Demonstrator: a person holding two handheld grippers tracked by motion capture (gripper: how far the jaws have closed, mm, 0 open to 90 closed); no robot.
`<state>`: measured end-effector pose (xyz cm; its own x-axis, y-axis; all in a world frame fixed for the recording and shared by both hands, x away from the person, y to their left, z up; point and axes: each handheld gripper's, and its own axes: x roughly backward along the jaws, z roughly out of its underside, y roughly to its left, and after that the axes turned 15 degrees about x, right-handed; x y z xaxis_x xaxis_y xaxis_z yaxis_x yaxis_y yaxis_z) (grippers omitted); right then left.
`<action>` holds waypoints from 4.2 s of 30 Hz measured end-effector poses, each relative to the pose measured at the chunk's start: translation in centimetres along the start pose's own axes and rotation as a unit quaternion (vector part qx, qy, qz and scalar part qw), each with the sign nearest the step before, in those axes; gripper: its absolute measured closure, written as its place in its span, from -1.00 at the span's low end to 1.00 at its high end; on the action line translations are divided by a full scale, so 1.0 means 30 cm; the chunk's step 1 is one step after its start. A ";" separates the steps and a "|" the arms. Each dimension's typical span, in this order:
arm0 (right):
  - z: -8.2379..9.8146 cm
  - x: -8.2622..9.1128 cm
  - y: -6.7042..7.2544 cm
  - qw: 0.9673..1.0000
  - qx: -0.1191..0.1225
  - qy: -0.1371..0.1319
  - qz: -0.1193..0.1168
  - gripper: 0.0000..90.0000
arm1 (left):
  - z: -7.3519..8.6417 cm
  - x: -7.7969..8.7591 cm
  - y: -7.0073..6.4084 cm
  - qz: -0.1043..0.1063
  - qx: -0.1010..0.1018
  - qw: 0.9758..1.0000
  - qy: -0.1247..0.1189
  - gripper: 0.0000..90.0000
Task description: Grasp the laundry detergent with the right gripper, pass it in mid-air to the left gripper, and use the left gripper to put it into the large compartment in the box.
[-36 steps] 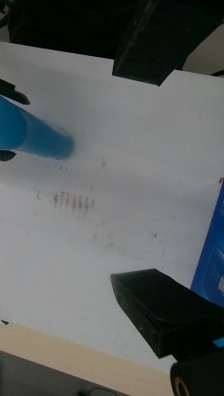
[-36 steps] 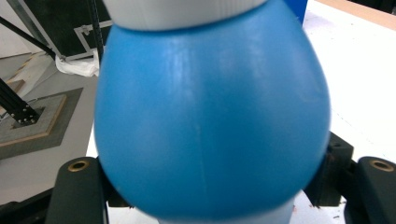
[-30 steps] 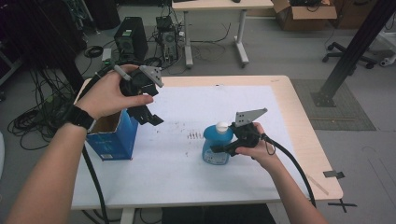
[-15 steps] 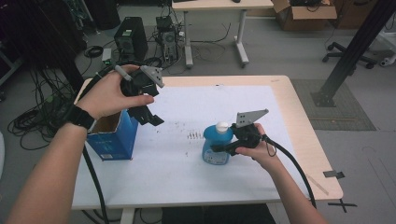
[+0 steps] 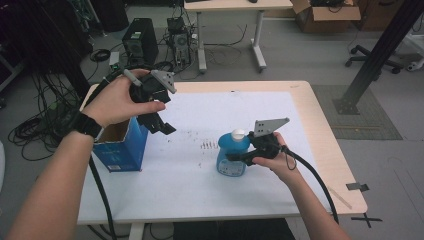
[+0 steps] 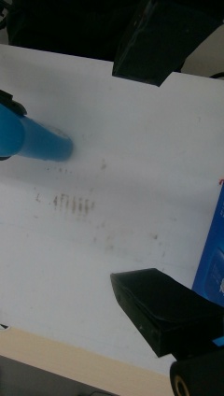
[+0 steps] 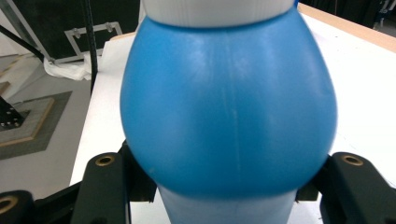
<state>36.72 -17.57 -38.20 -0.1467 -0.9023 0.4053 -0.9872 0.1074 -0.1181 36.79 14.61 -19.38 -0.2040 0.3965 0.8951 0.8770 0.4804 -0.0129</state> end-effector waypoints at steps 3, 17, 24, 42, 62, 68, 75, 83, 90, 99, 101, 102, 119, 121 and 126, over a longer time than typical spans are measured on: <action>0.000 0.002 -0.007 1.000 -0.004 -0.001 -0.002 -0.08 | -0.003 0.001 0.001 0.001 -0.002 1.000 0.001 -0.91; -0.110 0.049 -0.055 1.000 0.017 0.003 -0.009 -0.07 | -0.025 0.015 -0.002 0.002 -0.008 1.000 -0.003 -0.91; -0.215 0.055 -0.086 0.999 0.041 0.013 -0.023 -0.07 | -0.043 0.033 -0.012 0.006 -0.011 1.000 -0.009 -0.91; -0.430 -0.056 -0.127 0.992 0.082 0.024 -0.092 -0.07 | -0.082 0.068 -0.038 0.009 -0.014 1.000 -0.017 -0.91; -0.504 -0.183 -0.097 0.986 0.105 0.045 -0.119 -0.07 | -0.127 0.043 -0.063 0.013 -0.026 1.000 -0.007 -0.92; -0.522 -0.206 -0.085 0.985 0.111 0.047 -0.124 -0.07 | -0.137 0.026 -0.072 0.017 -0.028 0.999 0.000 -0.91; -0.532 -0.216 -0.078 0.984 0.113 0.047 -0.127 -0.06 | -0.136 0.019 -0.079 0.018 -0.034 0.999 0.003 -0.85; -0.536 -0.219 -0.071 0.984 0.116 0.048 -0.127 -0.06 | -0.132 0.014 -0.081 0.022 -0.037 0.999 0.009 -0.71; -0.540 -0.215 -0.070 0.984 0.120 0.047 -0.124 -0.06 | -0.136 0.007 -0.084 0.026 -0.041 0.999 0.013 -0.58; -0.538 -0.217 -0.065 0.984 0.121 0.051 -0.124 -0.06 | -0.142 0.001 -0.088 0.030 -0.042 0.998 0.022 -0.44; -0.537 -0.217 -0.065 0.984 0.121 0.050 -0.124 -0.06 | -0.142 0.001 -0.089 0.034 -0.041 0.998 0.024 -0.40; -0.536 -0.217 -0.065 0.984 0.121 0.049 -0.124 -0.06 | -0.141 0.001 -0.089 0.034 -0.041 0.998 0.025 -0.40; -0.532 -0.224 -0.059 0.983 0.121 0.051 -0.125 -0.06 | -0.142 -0.001 -0.090 0.038 -0.041 0.998 0.030 -0.31; -0.532 -0.223 -0.060 0.984 0.121 0.050 -0.124 -0.06 | -0.142 -0.001 -0.091 0.039 -0.041 0.998 0.030 -0.29; -0.531 -0.222 -0.059 0.984 0.120 0.052 -0.124 -0.06 | -0.143 -0.003 -0.092 0.042 -0.041 0.998 0.032 -0.24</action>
<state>38.44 -5.10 -26.24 0.0794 -0.8399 0.5369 -0.9520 -0.2236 -0.2090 36.24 9.89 -17.52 -0.1025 0.3812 0.9188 0.9229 0.3810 -0.0551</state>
